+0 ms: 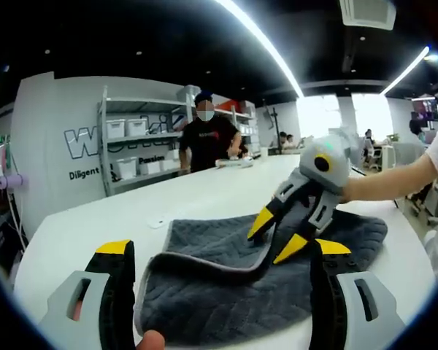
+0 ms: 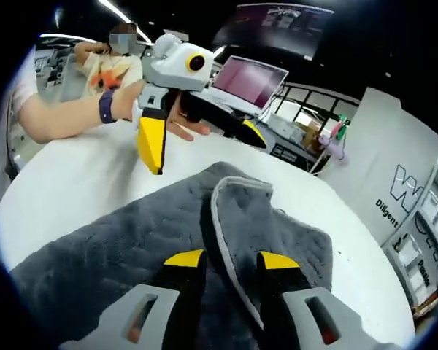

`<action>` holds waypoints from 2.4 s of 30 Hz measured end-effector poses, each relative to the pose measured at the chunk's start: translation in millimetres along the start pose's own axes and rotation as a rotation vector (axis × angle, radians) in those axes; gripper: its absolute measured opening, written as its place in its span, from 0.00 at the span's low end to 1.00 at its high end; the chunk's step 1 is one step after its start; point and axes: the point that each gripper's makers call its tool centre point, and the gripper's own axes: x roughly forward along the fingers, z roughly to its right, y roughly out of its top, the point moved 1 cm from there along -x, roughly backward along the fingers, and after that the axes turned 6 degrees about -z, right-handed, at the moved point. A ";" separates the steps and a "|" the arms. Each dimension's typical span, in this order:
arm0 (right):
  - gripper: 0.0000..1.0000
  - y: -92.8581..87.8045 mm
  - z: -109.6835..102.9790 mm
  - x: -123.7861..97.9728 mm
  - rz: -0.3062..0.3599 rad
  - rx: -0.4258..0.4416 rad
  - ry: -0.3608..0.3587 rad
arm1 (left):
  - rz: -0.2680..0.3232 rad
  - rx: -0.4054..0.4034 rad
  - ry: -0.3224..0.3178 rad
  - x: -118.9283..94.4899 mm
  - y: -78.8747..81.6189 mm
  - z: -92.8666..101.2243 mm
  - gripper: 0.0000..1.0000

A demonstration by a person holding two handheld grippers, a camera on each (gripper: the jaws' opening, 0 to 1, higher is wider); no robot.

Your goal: Fold the towel on the table until its edges align and the towel forms a compact rectangular stack.

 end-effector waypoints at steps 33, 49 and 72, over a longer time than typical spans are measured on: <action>0.00 -68.6 149.3 37.2 -0.300 0.226 -0.251 | -0.063 -0.003 0.005 3.1 -16.6 5.2 0.97; 0.30 -72.5 152.4 -22.6 0.030 0.507 -0.222 | -0.109 0.021 -0.018 10.7 -23.7 13.6 0.97; 0.99 -107.7 9.4 -185.3 0.427 0.584 -0.184 | 0.030 -0.115 -0.037 17.4 -12.9 6.6 0.98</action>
